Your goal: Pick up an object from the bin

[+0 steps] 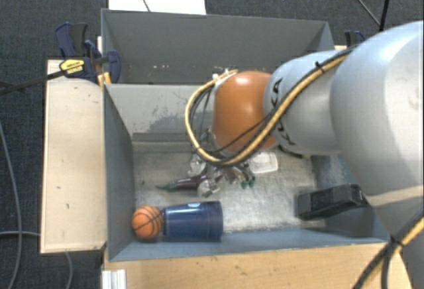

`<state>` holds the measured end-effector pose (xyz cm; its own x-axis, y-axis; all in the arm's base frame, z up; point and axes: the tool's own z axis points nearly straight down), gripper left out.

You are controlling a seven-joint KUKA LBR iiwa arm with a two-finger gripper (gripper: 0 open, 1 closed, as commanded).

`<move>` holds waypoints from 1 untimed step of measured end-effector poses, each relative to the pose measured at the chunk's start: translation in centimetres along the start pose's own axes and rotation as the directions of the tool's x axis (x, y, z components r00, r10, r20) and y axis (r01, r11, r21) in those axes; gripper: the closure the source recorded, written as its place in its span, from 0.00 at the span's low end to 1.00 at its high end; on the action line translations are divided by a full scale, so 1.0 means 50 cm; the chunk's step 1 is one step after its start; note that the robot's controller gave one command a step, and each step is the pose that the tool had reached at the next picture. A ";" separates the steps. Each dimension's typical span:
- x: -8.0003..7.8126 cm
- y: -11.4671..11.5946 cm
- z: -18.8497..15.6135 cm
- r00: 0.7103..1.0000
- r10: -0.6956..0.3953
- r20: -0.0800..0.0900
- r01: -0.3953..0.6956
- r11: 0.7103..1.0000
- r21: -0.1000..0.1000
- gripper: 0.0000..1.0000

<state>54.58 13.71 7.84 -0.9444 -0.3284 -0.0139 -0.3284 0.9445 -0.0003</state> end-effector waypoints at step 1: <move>0.000 0.000 0.000 1.000 -0.001 0.000 0.001 1.000 0.000 1.00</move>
Offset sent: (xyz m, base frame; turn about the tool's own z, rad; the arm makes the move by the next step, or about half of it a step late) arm 0.0097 -0.0120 0.1813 0.0205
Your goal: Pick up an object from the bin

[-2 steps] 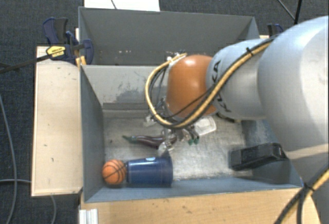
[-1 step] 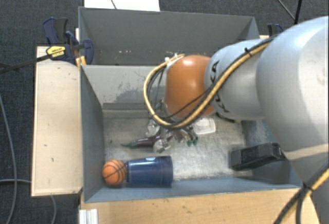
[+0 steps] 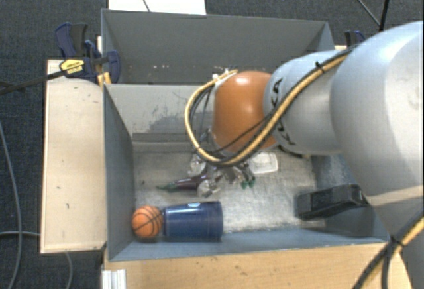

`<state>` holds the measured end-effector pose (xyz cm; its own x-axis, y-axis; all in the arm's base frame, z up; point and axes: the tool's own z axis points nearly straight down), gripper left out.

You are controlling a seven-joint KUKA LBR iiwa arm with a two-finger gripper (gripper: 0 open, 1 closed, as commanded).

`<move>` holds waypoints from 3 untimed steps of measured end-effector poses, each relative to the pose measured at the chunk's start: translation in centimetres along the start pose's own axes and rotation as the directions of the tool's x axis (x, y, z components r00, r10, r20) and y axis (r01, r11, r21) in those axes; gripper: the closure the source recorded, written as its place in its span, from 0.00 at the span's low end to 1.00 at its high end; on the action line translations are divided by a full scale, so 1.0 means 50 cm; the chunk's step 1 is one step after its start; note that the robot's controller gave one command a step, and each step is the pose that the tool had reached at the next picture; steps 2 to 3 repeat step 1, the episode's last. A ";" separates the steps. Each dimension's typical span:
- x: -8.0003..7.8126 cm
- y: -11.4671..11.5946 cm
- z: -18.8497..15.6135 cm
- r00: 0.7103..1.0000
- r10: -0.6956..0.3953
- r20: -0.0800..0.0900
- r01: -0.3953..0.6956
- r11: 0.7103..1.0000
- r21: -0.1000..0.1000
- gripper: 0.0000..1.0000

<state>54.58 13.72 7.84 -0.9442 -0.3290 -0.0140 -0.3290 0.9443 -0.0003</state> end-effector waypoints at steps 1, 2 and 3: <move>-0.020 -0.031 -0.374 1.000 0.027 -0.002 -0.027 1.000 0.001 1.00; -0.020 -0.031 -0.374 1.000 0.027 -0.002 -0.027 1.000 0.001 1.00; -0.020 -0.031 -0.374 1.000 0.027 -0.002 -0.027 1.000 0.001 1.00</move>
Offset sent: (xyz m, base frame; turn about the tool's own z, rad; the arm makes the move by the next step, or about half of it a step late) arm 0.0000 0.0000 0.0000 0.0000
